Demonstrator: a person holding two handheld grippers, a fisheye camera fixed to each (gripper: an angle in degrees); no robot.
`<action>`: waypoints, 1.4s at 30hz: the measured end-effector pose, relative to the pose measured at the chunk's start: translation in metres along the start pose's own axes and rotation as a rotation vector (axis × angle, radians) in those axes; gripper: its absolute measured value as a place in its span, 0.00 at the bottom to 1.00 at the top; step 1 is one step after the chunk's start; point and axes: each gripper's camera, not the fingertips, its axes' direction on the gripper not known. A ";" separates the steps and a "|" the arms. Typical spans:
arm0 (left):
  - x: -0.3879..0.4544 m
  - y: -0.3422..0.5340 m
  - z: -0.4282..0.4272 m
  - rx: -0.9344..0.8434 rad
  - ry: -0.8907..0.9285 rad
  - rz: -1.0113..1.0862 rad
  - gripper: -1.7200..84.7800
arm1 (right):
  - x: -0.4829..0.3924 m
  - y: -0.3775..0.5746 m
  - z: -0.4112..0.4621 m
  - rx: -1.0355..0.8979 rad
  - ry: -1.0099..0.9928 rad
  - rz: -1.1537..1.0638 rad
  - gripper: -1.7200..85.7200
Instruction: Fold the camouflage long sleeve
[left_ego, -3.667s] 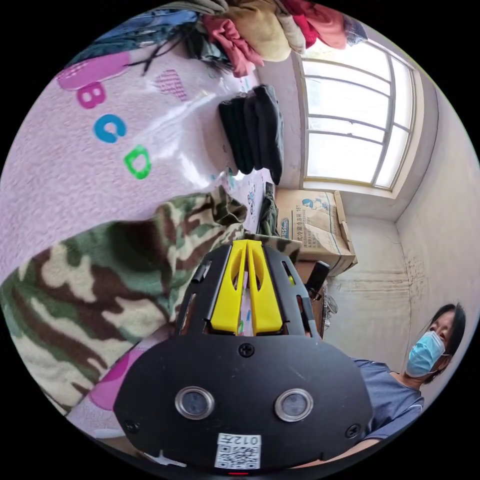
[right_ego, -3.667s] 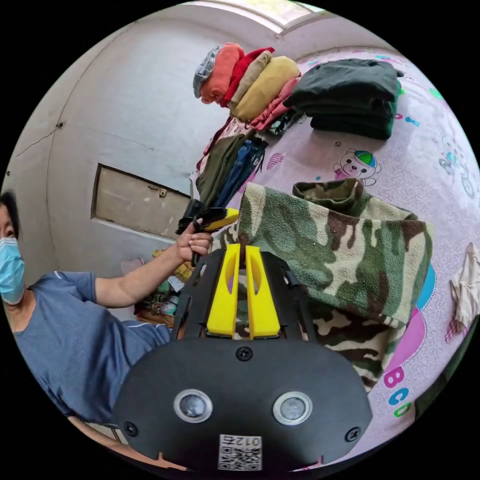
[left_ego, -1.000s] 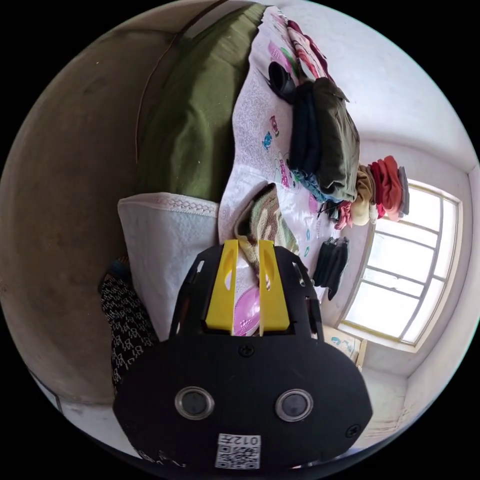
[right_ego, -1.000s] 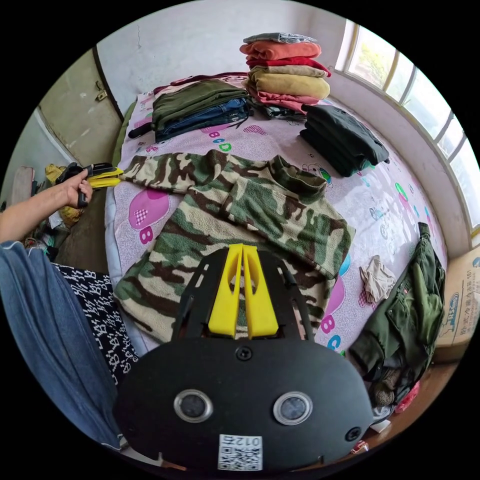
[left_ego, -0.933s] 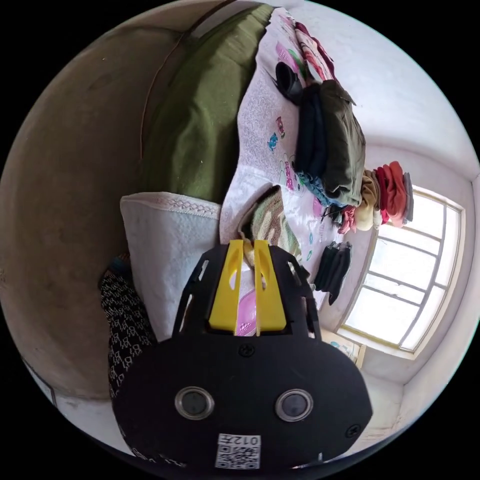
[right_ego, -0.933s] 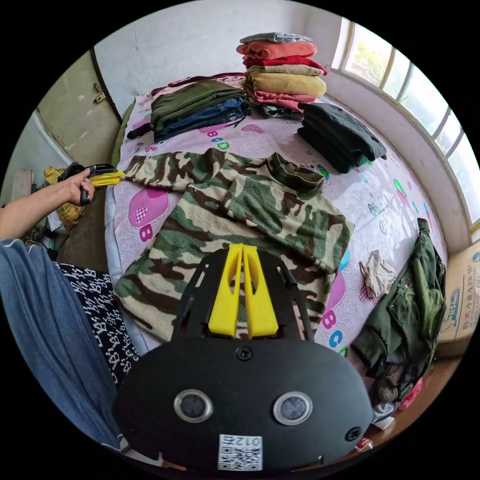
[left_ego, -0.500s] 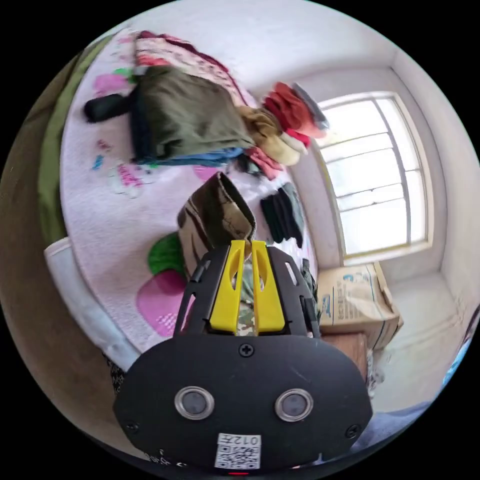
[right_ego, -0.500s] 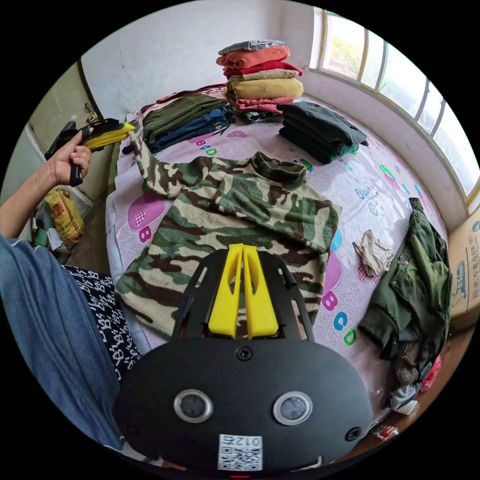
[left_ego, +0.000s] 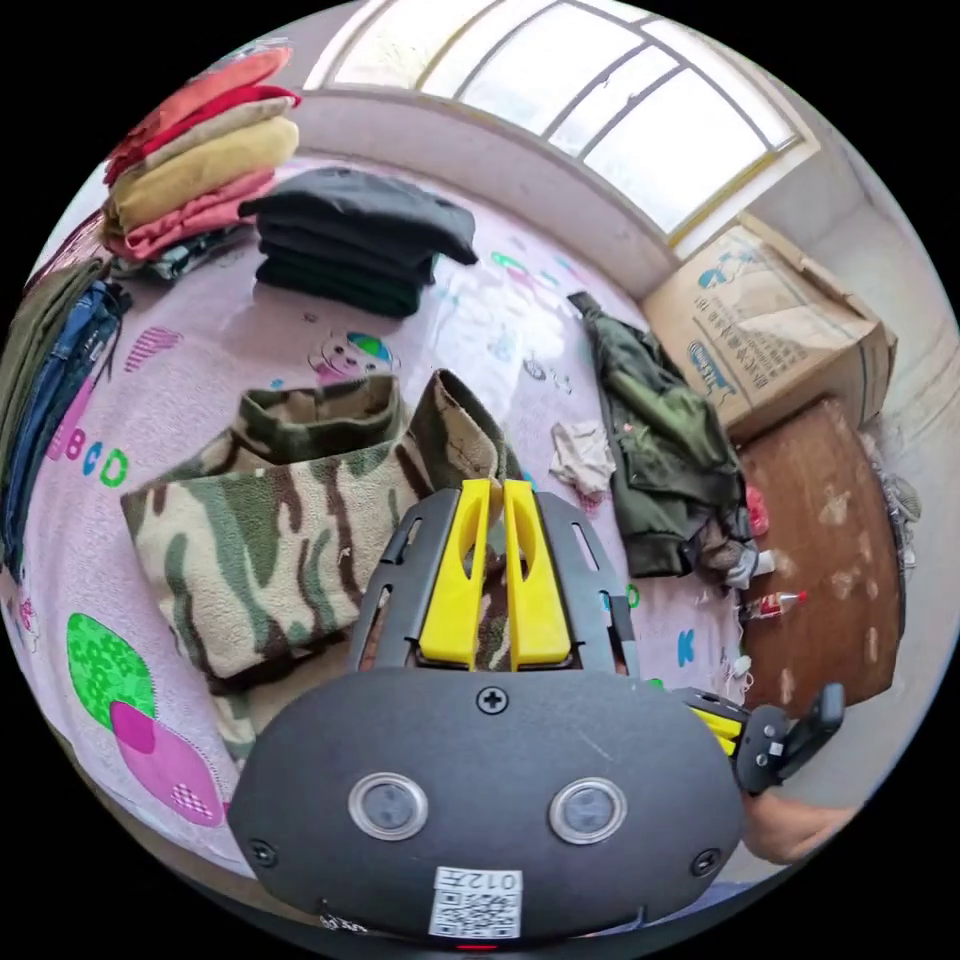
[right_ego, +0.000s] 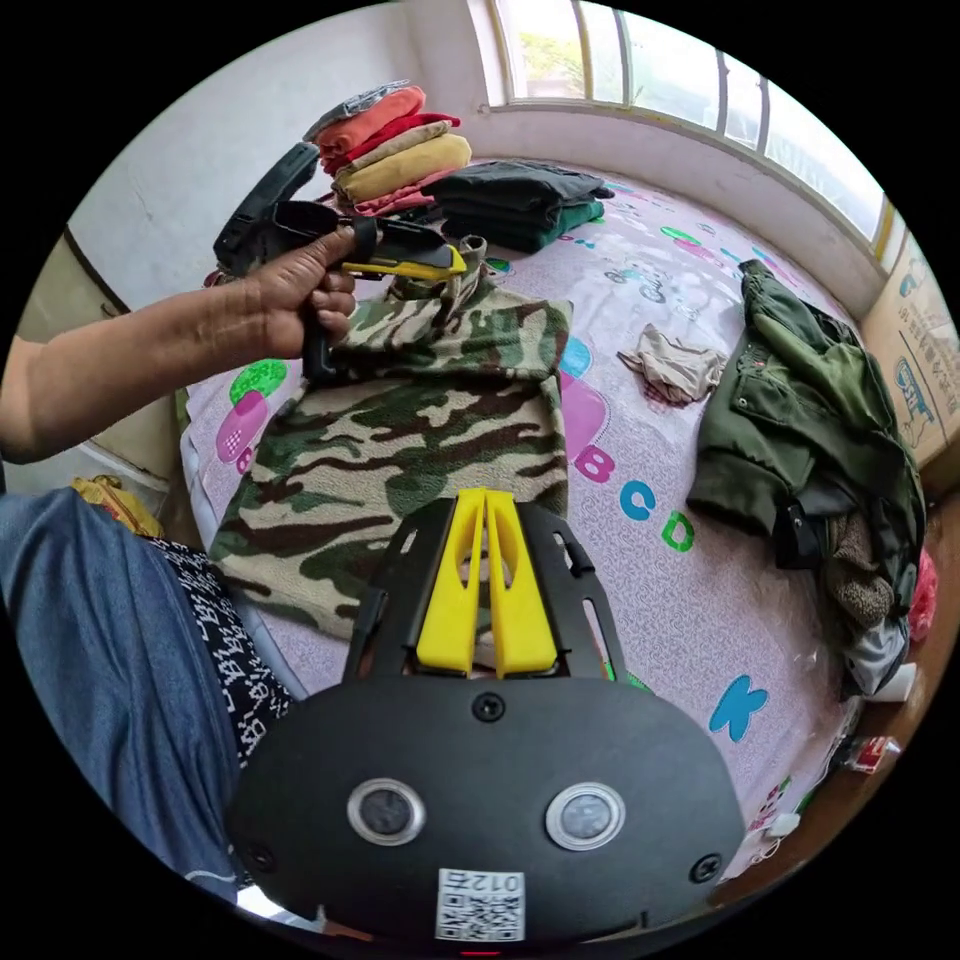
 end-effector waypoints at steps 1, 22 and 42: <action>0.004 -0.001 0.020 -0.039 -0.007 -0.012 0.04 | 0.009 0.004 0.002 -0.007 -0.001 0.016 0.02; -0.073 -0.034 -0.003 -0.158 -0.311 0.029 0.03 | 0.040 -0.199 0.133 -0.006 -0.030 -0.093 0.02; -0.109 0.037 -0.061 -0.203 -0.075 -0.205 0.03 | 0.082 -0.110 0.095 -0.088 -0.052 0.032 0.02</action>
